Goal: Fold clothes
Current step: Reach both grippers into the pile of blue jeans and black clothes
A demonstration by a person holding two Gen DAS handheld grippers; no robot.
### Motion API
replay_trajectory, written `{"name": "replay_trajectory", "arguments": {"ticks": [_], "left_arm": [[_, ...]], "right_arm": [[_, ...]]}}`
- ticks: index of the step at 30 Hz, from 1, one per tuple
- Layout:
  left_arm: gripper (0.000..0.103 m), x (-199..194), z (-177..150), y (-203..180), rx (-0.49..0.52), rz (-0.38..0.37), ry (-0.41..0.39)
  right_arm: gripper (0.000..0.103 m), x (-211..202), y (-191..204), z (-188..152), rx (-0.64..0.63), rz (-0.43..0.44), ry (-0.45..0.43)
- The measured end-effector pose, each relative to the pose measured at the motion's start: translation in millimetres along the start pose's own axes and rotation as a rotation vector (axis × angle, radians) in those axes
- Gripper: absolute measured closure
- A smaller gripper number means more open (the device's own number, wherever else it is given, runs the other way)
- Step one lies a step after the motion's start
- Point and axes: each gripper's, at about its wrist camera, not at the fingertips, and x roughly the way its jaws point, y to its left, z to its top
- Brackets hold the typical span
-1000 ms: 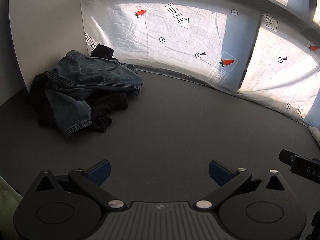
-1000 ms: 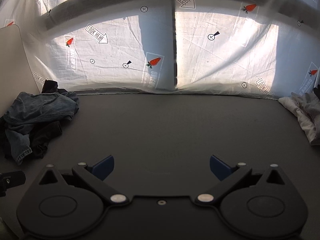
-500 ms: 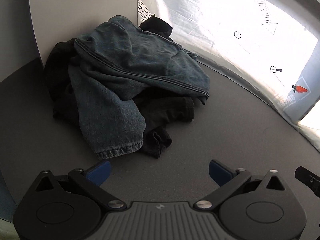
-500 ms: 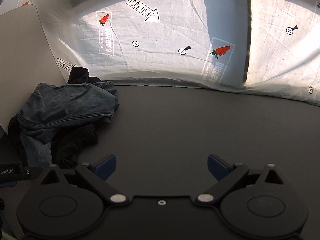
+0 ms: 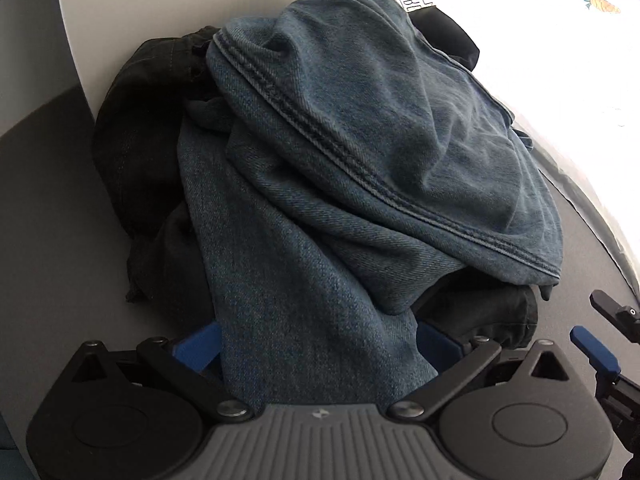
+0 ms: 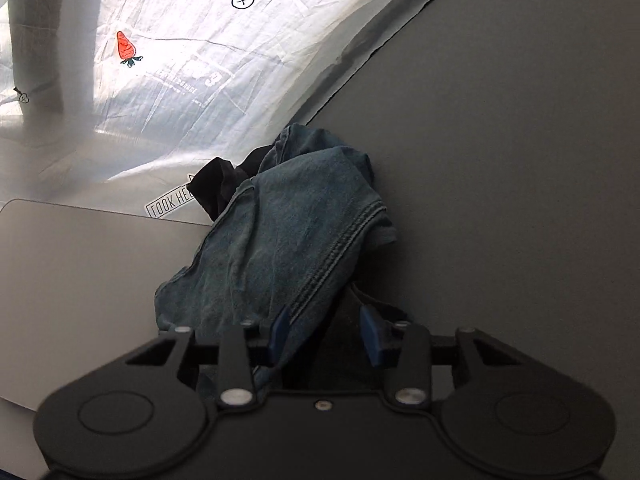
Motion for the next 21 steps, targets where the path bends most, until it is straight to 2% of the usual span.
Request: {"name": "replay_trajectory", "arguments": {"ticks": [5, 8, 12, 17, 18, 19, 21], "left_arm": [[0.0, 25.0, 10.5, 17.1, -0.057, -0.036, 0.054], [0.0, 33.8, 13.4, 16.0, -0.049, -0.037, 0.072], [0.0, 40.8, 16.4, 13.2, -0.048, -0.03, 0.085], [0.0, 45.9, 19.6, 12.1, -0.044, -0.029, 0.094], [0.0, 46.2, 20.1, 12.5, -0.045, -0.031, 0.095], [0.0, 46.6, 20.7, 12.9, -0.045, -0.033, 0.097], [0.0, 47.6, 21.8, 14.1, -0.045, -0.04, 0.099]], "right_arm": [[0.071, 38.4, 0.4, -6.3, 0.116, 0.053, 0.062], [0.071, 52.2, -3.7, -11.1, 0.187, 0.09, 0.079], [0.061, 68.5, -5.5, -14.3, 0.231, 0.078, 0.094], [0.057, 77.9, -6.8, -17.3, 0.279, 0.085, 0.102], [0.062, 75.6, -4.8, -17.7, 0.288, 0.096, 0.095], [0.076, 72.0, -1.0, -18.1, 0.28, 0.119, 0.08], [0.089, 64.0, 11.2, -18.2, 0.218, 0.16, 0.052]]}}
